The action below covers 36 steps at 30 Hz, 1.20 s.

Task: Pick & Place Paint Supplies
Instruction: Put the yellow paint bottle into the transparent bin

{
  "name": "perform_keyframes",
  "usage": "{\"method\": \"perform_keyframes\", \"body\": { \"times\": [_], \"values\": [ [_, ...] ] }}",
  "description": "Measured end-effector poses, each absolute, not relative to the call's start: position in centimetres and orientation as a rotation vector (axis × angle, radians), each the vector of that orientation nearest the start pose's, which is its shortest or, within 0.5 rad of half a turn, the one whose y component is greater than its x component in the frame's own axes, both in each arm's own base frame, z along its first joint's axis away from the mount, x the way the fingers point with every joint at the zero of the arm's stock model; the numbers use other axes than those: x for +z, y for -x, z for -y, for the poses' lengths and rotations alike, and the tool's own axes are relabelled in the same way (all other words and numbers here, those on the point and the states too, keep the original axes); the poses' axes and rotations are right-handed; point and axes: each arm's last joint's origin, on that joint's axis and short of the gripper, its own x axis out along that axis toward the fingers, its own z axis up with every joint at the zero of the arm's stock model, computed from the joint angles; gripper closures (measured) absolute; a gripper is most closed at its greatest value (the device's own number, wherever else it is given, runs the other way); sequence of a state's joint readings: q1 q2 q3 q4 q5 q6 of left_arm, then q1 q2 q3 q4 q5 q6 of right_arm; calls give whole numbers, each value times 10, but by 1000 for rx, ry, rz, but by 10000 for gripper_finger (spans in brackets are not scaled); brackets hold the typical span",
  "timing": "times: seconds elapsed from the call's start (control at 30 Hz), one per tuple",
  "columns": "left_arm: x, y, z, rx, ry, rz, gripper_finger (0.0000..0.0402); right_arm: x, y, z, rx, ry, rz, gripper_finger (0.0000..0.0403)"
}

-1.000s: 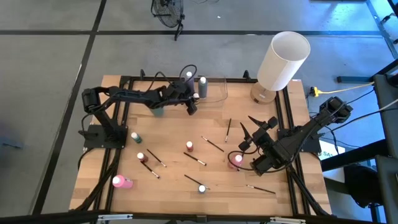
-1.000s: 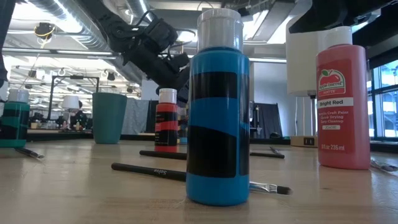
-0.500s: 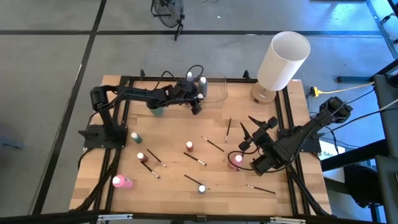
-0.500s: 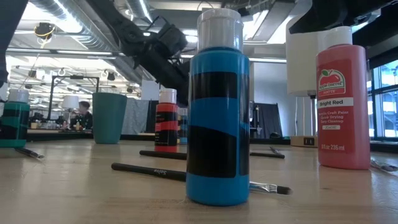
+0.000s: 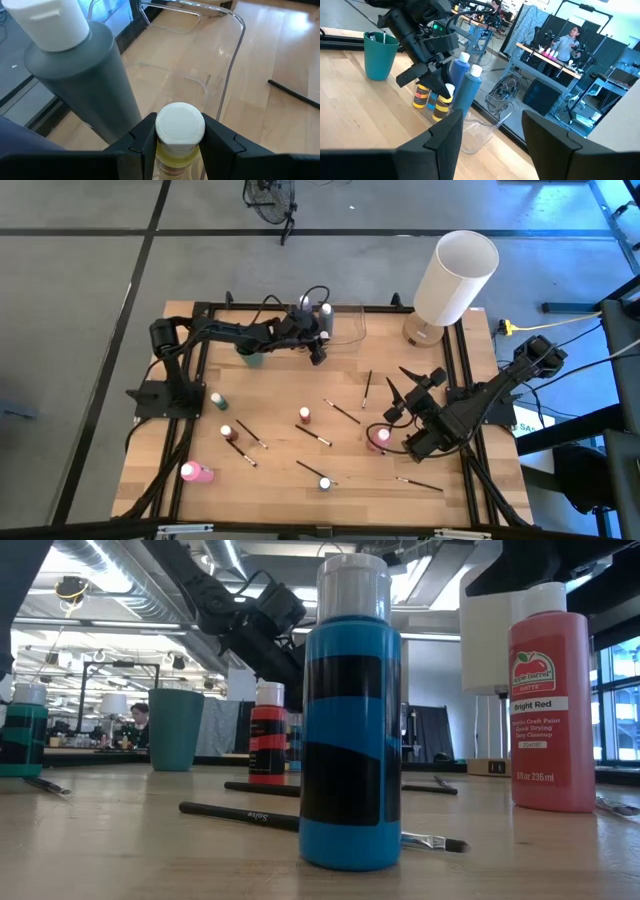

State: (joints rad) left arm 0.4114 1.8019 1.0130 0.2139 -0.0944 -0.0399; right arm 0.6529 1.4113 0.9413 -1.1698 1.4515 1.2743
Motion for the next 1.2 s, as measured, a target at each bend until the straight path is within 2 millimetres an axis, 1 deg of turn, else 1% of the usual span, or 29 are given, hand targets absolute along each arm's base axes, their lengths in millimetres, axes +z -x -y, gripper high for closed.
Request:
{"method": "perform_keyframes", "body": {
  "times": [0.43,0.6,1.2],
  "values": [
    [175,-345,-153,502,131,-564,287,236,-191,-110,-893,283,-278,197],
    [171,-342,-152,502,131,-552,287,235,-191,-110,-891,277,-289,197],
    [170,-342,-151,495,157,-555,287,235,-191,-110,-890,279,-293,197]
  ]
}}
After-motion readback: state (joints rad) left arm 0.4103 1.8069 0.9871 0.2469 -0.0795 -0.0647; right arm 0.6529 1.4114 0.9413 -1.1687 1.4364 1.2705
